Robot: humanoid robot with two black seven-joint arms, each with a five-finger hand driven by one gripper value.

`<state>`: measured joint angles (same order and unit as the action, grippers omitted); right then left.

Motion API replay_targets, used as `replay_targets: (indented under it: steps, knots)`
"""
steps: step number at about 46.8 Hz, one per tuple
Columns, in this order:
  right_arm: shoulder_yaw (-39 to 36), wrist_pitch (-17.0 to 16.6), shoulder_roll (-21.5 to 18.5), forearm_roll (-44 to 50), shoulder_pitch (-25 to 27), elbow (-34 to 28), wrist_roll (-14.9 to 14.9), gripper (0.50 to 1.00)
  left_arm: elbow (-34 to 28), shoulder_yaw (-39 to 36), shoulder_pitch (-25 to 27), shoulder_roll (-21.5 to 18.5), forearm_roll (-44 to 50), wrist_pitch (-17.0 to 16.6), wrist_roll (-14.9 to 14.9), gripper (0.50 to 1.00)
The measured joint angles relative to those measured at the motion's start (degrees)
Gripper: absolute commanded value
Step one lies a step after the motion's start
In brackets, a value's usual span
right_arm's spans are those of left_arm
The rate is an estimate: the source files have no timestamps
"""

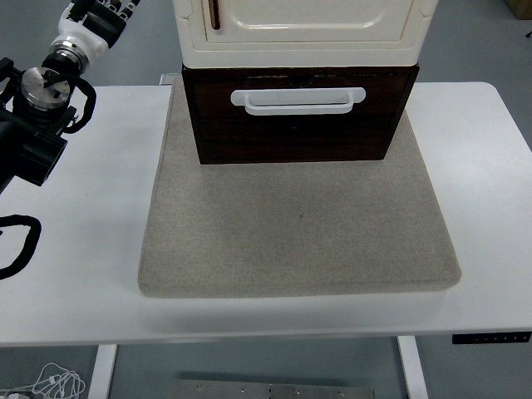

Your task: Open the drawer under the combination cabinet

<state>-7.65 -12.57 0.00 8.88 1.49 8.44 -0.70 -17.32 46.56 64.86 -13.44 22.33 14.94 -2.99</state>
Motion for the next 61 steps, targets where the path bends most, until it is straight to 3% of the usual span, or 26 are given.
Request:
replay_targets:
  steps: [45,61]
  knots:
    - [0.00,0.00,0.00,0.00,0.00,0.00,0.00,0.926,0.79,-0.16,0.48,-1.56,-0.27,1.23,0.02,1.000]
    - [0.00,0.00,0.00,0.00,0.00,0.00,0.00,0.926,0.38,-0.16,3.74,-7.38,-1.60,1.13,-0.10,1.000]
